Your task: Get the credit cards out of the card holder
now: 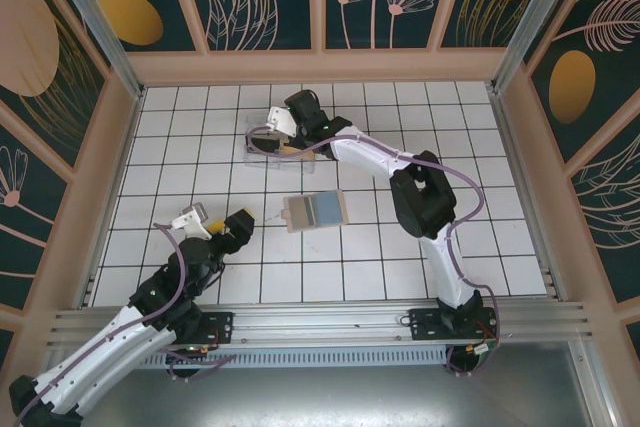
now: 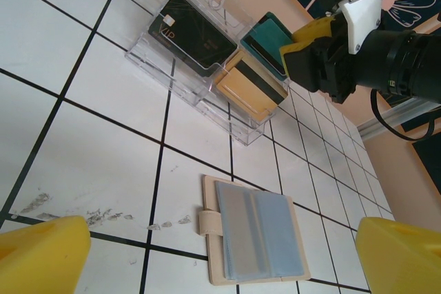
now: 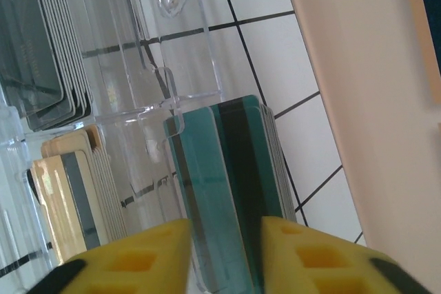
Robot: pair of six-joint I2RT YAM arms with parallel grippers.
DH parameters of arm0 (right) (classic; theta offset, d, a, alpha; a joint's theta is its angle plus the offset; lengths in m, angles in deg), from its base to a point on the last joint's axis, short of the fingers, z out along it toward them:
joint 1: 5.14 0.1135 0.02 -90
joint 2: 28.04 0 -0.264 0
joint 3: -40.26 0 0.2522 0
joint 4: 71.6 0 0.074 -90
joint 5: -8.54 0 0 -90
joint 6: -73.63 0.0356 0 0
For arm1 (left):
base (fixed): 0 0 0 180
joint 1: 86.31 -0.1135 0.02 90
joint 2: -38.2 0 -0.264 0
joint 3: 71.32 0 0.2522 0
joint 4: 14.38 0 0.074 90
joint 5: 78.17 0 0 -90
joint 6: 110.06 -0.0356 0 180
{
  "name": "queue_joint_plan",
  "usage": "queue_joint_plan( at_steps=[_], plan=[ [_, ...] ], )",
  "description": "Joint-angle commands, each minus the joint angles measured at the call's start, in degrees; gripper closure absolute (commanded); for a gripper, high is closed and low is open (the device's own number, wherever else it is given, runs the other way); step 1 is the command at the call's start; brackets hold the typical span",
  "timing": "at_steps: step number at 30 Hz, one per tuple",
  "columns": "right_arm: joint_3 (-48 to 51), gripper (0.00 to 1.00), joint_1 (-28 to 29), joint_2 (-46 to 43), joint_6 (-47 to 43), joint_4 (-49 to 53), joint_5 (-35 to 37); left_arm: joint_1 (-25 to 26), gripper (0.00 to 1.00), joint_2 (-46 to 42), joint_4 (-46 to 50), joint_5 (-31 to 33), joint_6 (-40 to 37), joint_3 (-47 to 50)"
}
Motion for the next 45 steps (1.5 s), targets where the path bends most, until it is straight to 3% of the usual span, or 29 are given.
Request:
queue_joint_plan(
  at_steps=[1, 4, 17, 29, 34, 40, 45],
  plan=[
    [-1.6, 0.63, -0.2, 1.2, 1.3, -1.1, 3.3, -0.2, 0.01, 0.2, 0.0, 1.1, -0.6, 0.5],
    [-1.9, 0.59, -0.6, 1.4, 2.3, -2.9, 5.6, -0.2, 0.01, 0.2, 0.2, 1.1, -0.6, 0.6],
    [-2.9, 0.56, -2.1, 2.1, 5.2, -5.2, 9.1, -0.2, 0.01, 0.1, 0.2, 0.8, -0.5, 0.7],
    [0.3, 0.54, -1.4, -4.8, 12.8, -3.0, 3.8, -0.2, 0.01, 0.6, -0.4, 0.1, -0.5, -0.1],
    [8.0, 0.53, -0.9, -12.2, 20.9, -4.4, 0.2, -0.2, 0.01, 3.0, -2.5, -1.7, -0.1, -0.1],
    [25.3, 0.53, -1.0, -25.3, 36.2, -10.3, -8.8, -0.2, 0.01, 9.4, -7.0, -4.8, 0.7, -0.7],
    [43.5, 0.53, -1.9, -36.1, 50.8, -18.4, -17.2, -0.2, 0.1, 18.5, -12.3, -9.2, 0.8, -2.3]
  ],
)
